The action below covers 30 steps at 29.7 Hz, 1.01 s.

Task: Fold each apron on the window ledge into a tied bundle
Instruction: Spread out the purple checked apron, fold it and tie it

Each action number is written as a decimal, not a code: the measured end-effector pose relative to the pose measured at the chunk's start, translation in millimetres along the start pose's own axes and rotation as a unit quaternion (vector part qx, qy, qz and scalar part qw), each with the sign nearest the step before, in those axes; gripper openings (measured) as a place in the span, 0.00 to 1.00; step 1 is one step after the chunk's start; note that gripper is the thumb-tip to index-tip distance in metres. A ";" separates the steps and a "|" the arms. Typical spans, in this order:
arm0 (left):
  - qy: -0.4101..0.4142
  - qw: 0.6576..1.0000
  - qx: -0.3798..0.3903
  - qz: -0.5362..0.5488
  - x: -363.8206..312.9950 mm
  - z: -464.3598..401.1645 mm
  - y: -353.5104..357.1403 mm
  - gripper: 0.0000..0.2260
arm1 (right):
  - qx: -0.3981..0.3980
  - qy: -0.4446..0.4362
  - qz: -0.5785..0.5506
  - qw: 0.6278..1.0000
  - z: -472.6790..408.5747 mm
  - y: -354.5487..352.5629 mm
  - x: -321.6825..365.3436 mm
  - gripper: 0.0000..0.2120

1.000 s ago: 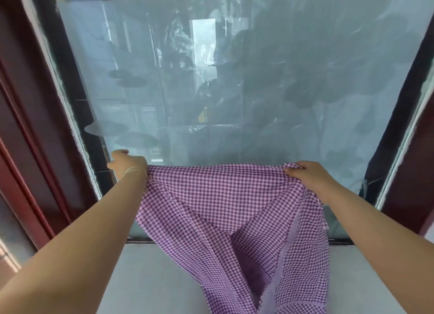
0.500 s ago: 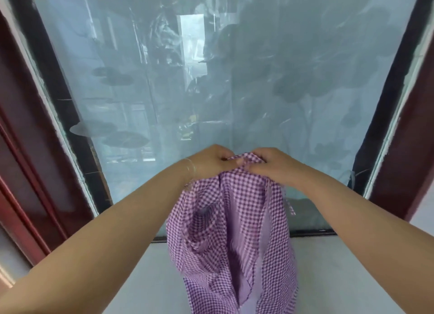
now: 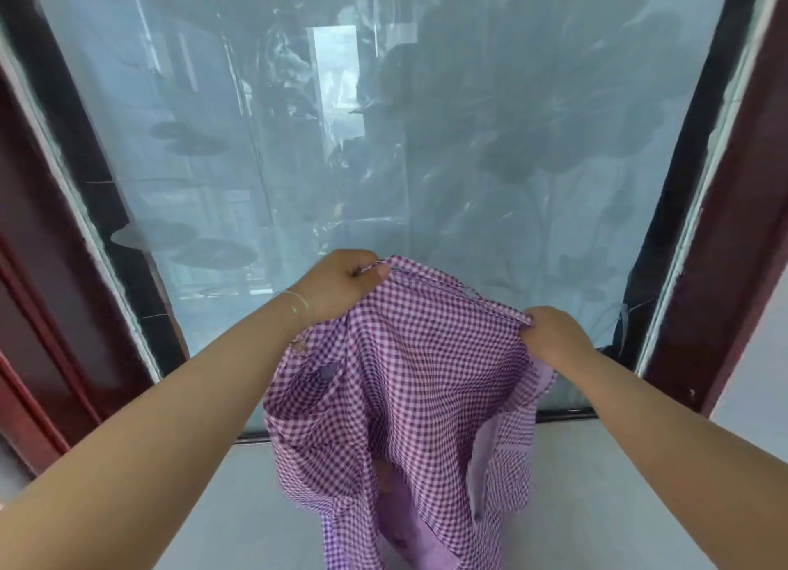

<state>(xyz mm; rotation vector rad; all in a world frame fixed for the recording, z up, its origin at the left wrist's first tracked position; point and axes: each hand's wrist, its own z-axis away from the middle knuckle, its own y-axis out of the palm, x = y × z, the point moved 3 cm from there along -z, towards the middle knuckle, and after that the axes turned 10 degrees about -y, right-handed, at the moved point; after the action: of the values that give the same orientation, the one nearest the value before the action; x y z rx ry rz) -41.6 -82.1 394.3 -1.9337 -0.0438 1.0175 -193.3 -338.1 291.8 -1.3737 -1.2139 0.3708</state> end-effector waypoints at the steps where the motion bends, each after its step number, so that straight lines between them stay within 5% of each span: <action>1: -0.017 0.999 -0.012 -0.024 11.9 2.1 -1.5 0.17 | -0.004 -0.003 -0.055 0.998 0.3 0.7 -3.8 0.14; 4: -0.057 0.990 -0.072 -0.107 44.1 7.9 -1.8 0.15 | -0.034 -0.013 -0.168 0.985 3.0 -0.2 4.4 0.11; 9: -0.099 0.982 -0.125 -0.104 82.1 21.5 1.0 0.14 | 0.006 -0.059 -0.102 0.993 36.0 5.0 34.8 0.08; 14: -0.166 0.984 0.057 -0.002 120.8 42.7 22.3 0.19 | 0.207 -0.119 0.082 0.968 86.6 22.0 43.1 0.14; 16: -0.177 0.976 0.127 -0.022 123.6 67.3 40.9 0.19 | 0.284 -0.077 0.128 0.947 110.7 42.2 27.4 0.14; 19: -0.165 0.973 0.160 -0.019 115.1 108.8 71.4 0.13 | 0.334 -0.023 0.109 0.936 143.9 72.1 -11.2 0.13; 23: -0.200 0.959 0.197 -0.045 135.9 159.3 116.6 0.17 | 0.381 -0.025 0.078 0.921 199.4 102.0 -41.0 0.15; 30: -0.357 0.797 0.441 -0.207 126.9 290.9 182.6 0.21 | 0.426 0.013 0.060 0.903 317.3 105.2 -42.3 0.06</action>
<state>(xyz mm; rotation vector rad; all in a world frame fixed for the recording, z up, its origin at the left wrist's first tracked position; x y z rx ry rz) -216.2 70.5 110.9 -0.5844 -0.3409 1.1234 -422.0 -176.1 104.7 -0.6772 -0.7775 0.8509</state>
